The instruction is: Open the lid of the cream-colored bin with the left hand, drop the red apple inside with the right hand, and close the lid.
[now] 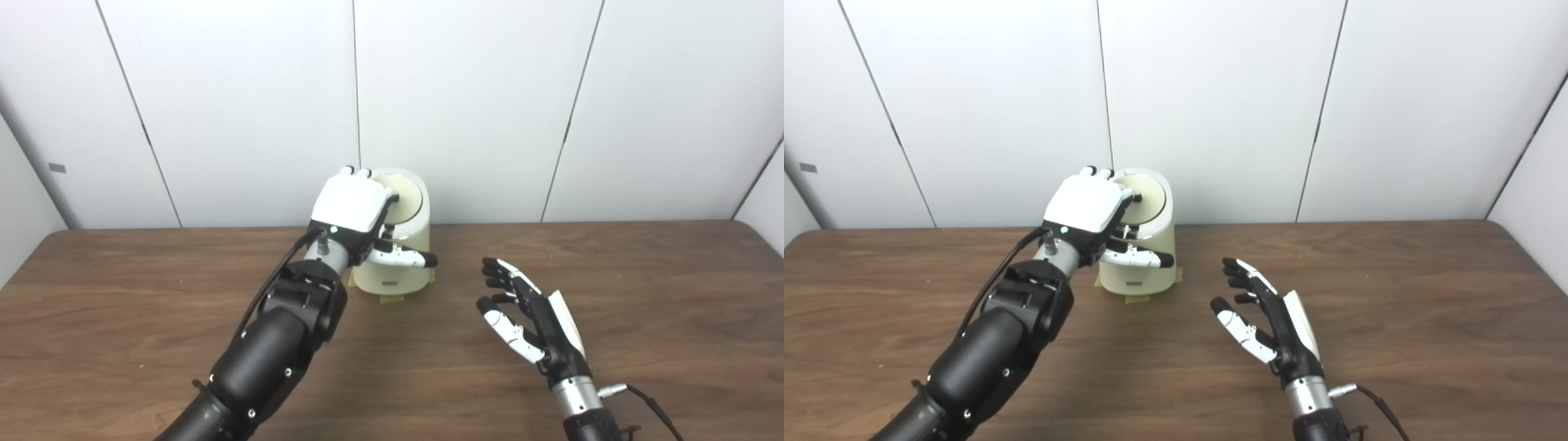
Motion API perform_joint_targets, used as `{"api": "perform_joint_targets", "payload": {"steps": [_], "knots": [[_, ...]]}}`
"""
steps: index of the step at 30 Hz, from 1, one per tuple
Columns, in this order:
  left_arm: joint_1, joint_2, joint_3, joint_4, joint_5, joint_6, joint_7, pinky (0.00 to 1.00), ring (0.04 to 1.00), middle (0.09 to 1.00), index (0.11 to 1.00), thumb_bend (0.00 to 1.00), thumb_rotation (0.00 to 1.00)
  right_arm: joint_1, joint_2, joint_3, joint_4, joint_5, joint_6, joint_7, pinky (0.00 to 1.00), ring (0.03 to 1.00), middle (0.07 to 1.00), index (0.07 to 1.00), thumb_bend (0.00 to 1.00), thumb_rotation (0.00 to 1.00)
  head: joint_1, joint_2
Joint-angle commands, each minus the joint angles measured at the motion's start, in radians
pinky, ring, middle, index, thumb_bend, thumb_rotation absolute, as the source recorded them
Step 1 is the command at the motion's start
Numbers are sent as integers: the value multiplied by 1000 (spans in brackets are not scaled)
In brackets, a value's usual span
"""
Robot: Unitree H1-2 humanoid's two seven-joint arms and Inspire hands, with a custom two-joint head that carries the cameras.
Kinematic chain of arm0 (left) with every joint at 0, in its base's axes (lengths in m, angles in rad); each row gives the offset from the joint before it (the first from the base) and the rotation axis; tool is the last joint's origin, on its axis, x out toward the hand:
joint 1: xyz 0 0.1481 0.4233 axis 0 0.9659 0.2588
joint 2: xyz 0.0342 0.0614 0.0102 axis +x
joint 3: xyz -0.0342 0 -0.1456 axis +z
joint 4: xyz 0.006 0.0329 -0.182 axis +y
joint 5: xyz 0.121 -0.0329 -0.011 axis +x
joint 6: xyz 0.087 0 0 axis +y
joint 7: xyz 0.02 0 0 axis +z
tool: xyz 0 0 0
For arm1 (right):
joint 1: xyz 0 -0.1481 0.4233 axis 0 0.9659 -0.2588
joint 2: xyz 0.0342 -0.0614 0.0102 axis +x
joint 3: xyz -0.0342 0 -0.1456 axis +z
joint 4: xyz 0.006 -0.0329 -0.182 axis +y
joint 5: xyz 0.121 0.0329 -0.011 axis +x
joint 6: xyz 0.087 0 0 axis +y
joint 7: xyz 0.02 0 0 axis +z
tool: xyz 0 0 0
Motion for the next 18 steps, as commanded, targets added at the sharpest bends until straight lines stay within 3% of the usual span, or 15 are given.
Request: {"api": "perform_joint_targets", "payload": {"steps": [1, 12, 18], "knots": [[-14, 14, -5, 14, 45, -3, 10, 1000, 961, 848, 810, 935, 1000, -24, 7, -2, -34, -3, -8, -13, 689, 791, 818, 819, 329, 735, -3, 2], [29, 13, -34, 100, 154, -17, -15, 1000, 973, 867, 839, 877, 1000, -27, 9, -7, -34, 12, -5, -11, 692, 793, 815, 814, 345, 737, -5, 8], [30, 24, -49, 173, 180, -32, 35, 1000, 982, 864, 845, 865, 1000, -23, 16, -10, -41, 27, 8, -6, 687, 794, 817, 815, 354, 735, -11, 10]]}}
